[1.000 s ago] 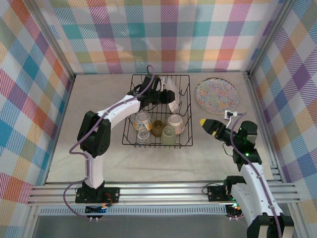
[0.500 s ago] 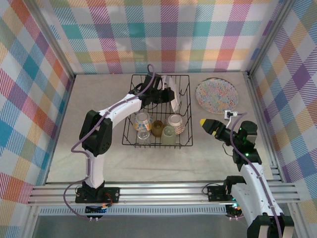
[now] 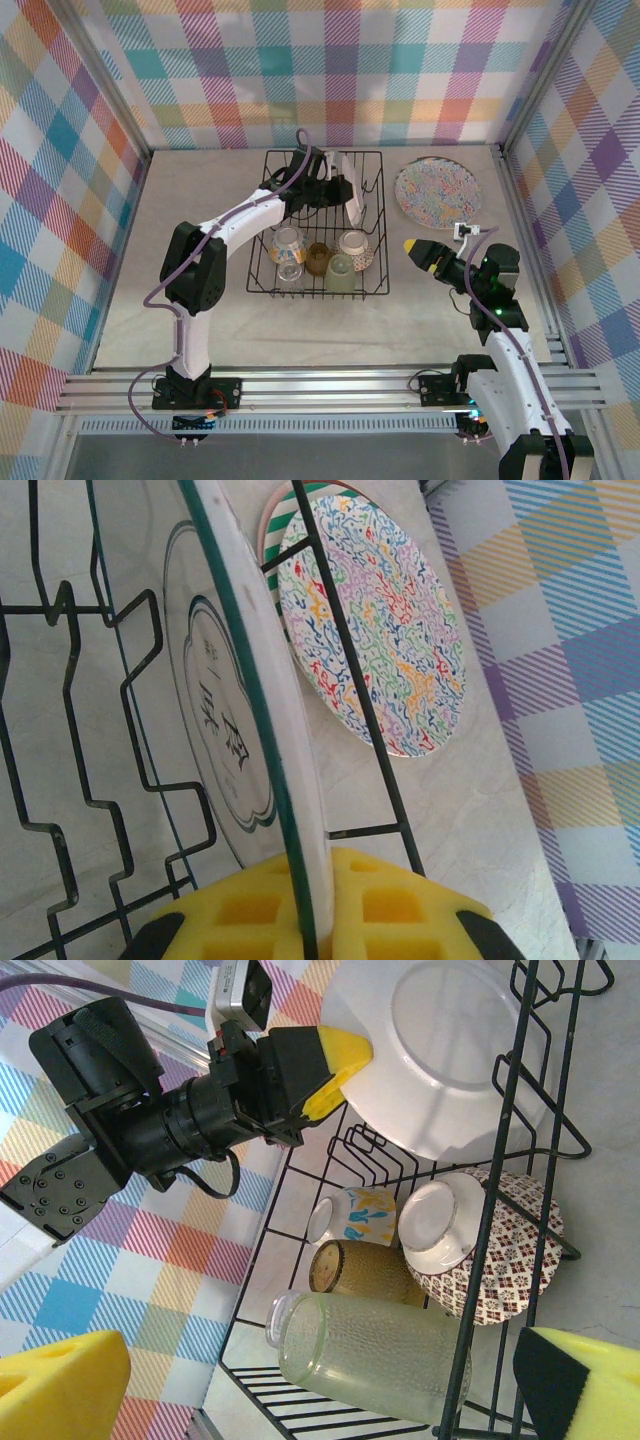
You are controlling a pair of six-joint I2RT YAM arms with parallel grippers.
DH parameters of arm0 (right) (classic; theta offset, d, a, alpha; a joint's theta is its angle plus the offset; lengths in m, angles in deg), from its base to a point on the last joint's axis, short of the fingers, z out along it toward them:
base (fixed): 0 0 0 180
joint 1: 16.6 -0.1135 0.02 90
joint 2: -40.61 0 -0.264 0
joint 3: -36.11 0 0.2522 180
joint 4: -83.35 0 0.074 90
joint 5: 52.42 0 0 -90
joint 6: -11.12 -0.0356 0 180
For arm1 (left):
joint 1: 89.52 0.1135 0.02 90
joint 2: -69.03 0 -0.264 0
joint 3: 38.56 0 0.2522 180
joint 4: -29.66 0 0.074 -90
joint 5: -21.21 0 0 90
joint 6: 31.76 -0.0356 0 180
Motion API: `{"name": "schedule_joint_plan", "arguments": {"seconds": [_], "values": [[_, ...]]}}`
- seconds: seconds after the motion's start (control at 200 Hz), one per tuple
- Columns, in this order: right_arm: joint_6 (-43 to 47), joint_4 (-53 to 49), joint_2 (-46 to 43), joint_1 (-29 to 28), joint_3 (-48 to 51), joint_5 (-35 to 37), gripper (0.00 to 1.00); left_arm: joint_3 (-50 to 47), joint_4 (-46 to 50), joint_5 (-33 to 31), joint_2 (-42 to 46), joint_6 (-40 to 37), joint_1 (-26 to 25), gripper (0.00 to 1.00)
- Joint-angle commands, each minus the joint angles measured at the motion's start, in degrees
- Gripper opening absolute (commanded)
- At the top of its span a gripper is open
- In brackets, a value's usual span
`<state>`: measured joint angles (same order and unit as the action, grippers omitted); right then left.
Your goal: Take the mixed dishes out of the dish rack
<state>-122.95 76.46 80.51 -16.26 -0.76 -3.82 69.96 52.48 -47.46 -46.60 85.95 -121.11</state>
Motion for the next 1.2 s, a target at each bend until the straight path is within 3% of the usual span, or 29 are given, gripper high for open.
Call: {"name": "schedule_joint_plan", "arguments": {"seconds": [0.0, 0.64, 1.195], "values": [[0.66, 1.95, -0.88, -0.39, 0.79, -0.08, 0.99, 0.51, -1.81, 2.56, 4.65, 1.70, 0.48, 0.00], [1.45, 0.29, -2.02, -0.36, 0.02, -0.01, 0.99, -0.69, 1.31, 3.55, 13.63, -0.86, 0.48, 0.00], [-1.73, 1.06, -7.42, -3.55, -5.59, -9.08, 0.99, -9.34, 2.42, 4.70, 32.08, -6.93, 0.40, 0.00]]}}
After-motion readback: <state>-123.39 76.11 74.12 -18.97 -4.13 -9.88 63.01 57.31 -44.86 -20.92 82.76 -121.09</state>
